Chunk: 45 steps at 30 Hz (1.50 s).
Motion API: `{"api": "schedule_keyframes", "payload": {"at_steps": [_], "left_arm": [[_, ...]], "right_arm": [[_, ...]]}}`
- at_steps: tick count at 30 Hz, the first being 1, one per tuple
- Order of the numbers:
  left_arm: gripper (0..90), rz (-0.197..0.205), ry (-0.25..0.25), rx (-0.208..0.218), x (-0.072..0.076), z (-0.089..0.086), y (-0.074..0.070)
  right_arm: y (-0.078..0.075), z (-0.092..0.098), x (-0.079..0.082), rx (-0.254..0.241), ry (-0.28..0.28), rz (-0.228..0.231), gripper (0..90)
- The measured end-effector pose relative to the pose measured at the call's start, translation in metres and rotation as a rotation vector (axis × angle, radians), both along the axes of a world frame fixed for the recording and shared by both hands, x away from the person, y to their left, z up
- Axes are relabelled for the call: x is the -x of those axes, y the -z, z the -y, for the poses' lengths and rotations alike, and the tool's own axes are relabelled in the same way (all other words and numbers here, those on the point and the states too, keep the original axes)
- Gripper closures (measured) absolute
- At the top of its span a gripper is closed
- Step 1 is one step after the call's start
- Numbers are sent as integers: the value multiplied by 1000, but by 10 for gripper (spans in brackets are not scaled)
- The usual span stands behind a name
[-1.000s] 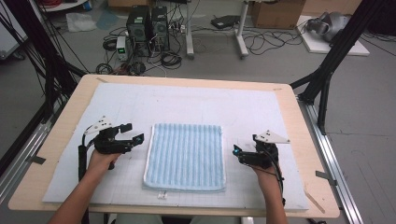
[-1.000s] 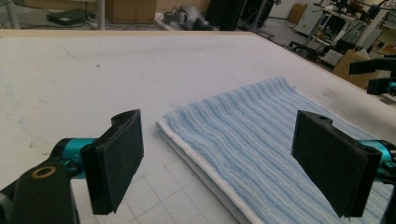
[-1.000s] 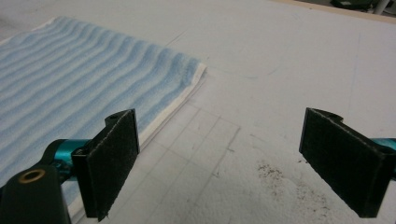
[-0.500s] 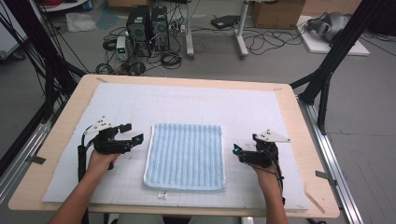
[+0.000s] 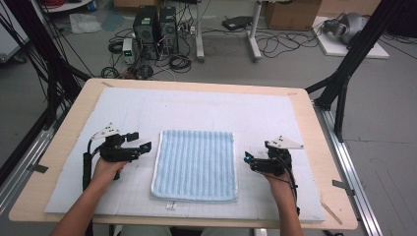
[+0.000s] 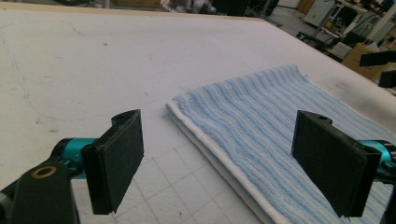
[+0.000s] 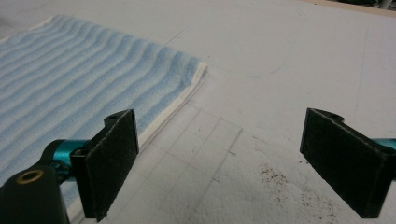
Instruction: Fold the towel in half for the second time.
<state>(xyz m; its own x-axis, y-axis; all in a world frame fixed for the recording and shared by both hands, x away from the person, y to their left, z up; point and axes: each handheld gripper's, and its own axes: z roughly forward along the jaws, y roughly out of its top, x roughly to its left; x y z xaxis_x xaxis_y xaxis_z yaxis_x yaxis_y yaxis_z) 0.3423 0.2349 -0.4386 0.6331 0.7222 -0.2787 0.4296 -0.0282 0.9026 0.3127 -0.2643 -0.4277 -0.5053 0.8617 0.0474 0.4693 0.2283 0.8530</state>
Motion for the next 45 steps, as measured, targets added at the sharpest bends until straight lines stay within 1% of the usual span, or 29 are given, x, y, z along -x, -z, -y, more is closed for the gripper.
{"api": "schedule_keyframes", "payload": {"at_steps": [1, 2, 4, 5, 6, 8, 9, 10, 12, 14, 15, 18, 19, 20, 21, 22, 24, 26, 27, 32, 35, 36, 38, 39, 40, 42, 44, 45], "left_arm": [[170, 3, -8, -1, 0, 0, -1], [171, 4, -12, 7, -1, 1, -1], [173, -3, -9, -21, -4, 1, -5], [186, 3, -6, -24, -6, 2, -5], [218, -4, -3, -29, -9, 2, -6], [232, -15, 2, -47, -18, 6, -6], [247, -31, 19, -52, -23, 8, -6], [276, -37, 28, -69, -28, 11, -7], [322, -26, 18, -89, -38, 17, -9], [342, -35, 16, -121, -49, 23, -10], [342, -34, 14, -134, -54, 26, -9], [343, -57, 18, -178, -69, 34, -4], [342, -70, 12, -194, -73, 36, -1], [344, -78, 7, -195, -76, 38, 3], [347, -97, 13, -209, -78, 39, 6], [349, -109, 16, -232, -80, 41, 9], [391, -114, 28, -246, -81, 44, 13], [449, -107, 48, -266, -81, 46, 12], [484, -102, 54, -273, -81, 47, 12], [645, -80, 88, -344, -79, 55, 13], [739, -80, 112, -335, -78, 55, 13], [795, -82, 120, -333, -77, 56, 13], [843, -88, 118, -327, -77, 57, 13], [850, -100, 113, -317, -77, 56, 13], [852, -113, 105, -296, -78, 56, 13], [854, -134, 95, -271, -79, 54, 13], [854, -139, 93, -264, -79, 54, 14], [853, -144, 90, -257, -79, 53, 14]], "right_arm": [[0, 0, 0, 0, 0, -3, 106], [0, -1, 0, -3, -1, -7, 106], [0, -1, 1, 1, -5, 1, 106], [-1, -1, 1, -3, -7, 2, 106], [-1, 0, 2, -5, -7, 2, 106], [0, 0, 1, -4, -10, 2, 107], [0, 0, 1, -4, -6, -3, 107], [0, 0, 1, -3, -7, -4, 106], [0, -1, 1, -4, -10, -4, 106], [0, -1, 0, 0, -13, -5, 106], [0, -1, 0, -2, -13, -10, 106], [1, -1, 0, -3, -13, -9, 106], [1, -1, 0, -4, -12, -7, 106], [0, 0, 0, -7, -11, -12, 107], [0, 0, 0, -6, -11, -10, 106], [0, 0, 0, -9, -11, -7, 107], [0, 1, 1, -9, -6, -7, 106], [0, 2, 0, -8, -8, -4, 107], [1, 2, 1, -9, -6, -10, 107], [1, 1, 1, -7, -7, -11, 106], [1, 0, 1, -12, -9, -13, 106], [1, 0, 1, -16, -8, -16, 106], [0, -1, 0, -18, -7, -19, 107], [0, -1, 0, -17, -12, -14, 107], [0, -2, -1, -20, -14, -18, 106], [-2, -6, -4, -28, -26, -21, 106], [-3, -11, -9, -48, -27, -27, 107], [-4, -15, -12, -49, -37, -35, 107]]}}
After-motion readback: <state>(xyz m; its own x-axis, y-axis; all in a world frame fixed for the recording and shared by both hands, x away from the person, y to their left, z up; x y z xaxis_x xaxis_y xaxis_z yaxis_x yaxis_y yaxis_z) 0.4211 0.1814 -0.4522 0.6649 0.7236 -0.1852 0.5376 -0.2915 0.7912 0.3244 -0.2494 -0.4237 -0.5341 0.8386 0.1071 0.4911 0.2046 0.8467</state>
